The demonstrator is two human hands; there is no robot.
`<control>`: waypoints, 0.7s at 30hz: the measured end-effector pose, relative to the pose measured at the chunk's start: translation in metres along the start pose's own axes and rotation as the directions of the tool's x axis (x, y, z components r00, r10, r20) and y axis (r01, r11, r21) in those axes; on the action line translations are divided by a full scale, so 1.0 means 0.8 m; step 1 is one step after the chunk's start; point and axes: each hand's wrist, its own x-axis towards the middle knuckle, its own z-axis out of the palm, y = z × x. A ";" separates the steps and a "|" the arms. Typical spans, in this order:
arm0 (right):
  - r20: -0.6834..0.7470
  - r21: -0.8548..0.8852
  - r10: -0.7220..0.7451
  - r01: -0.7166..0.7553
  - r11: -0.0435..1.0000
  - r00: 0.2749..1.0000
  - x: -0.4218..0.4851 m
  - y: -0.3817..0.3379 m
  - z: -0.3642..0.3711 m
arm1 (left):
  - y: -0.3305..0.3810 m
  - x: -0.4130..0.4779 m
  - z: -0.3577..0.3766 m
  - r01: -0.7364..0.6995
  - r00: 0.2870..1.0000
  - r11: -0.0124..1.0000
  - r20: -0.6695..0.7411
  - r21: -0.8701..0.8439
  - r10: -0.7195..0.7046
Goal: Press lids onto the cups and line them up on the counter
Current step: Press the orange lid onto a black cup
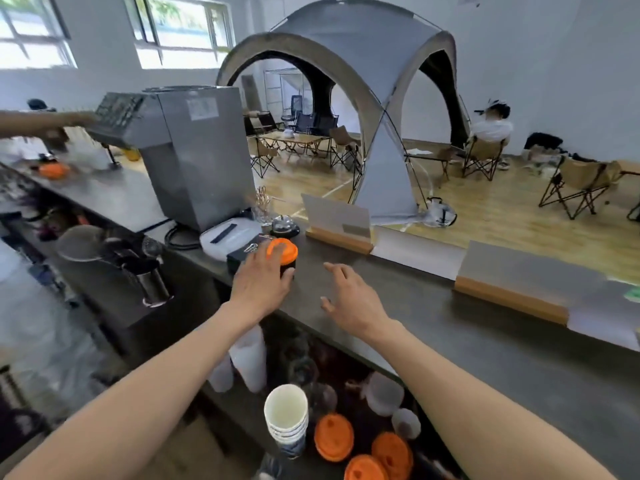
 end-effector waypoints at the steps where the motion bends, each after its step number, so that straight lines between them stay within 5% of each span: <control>1: 0.020 0.013 -0.005 0.005 1.000 1.000 0.015 -0.009 0.012 | -0.018 0.011 0.002 0.041 0.999 0.999 0.015 -0.024 -0.041; 12: 0.143 0.300 0.056 -0.098 0.949 0.988 0.110 -0.059 0.068 | -0.070 0.069 0.039 0.184 0.975 0.897 0.192 -0.402 -0.113; 21: -0.038 0.335 0.197 -0.174 0.926 0.980 0.002 0.037 -0.018 | 0.089 0.044 0.057 0.088 0.993 0.842 0.112 -0.532 -0.032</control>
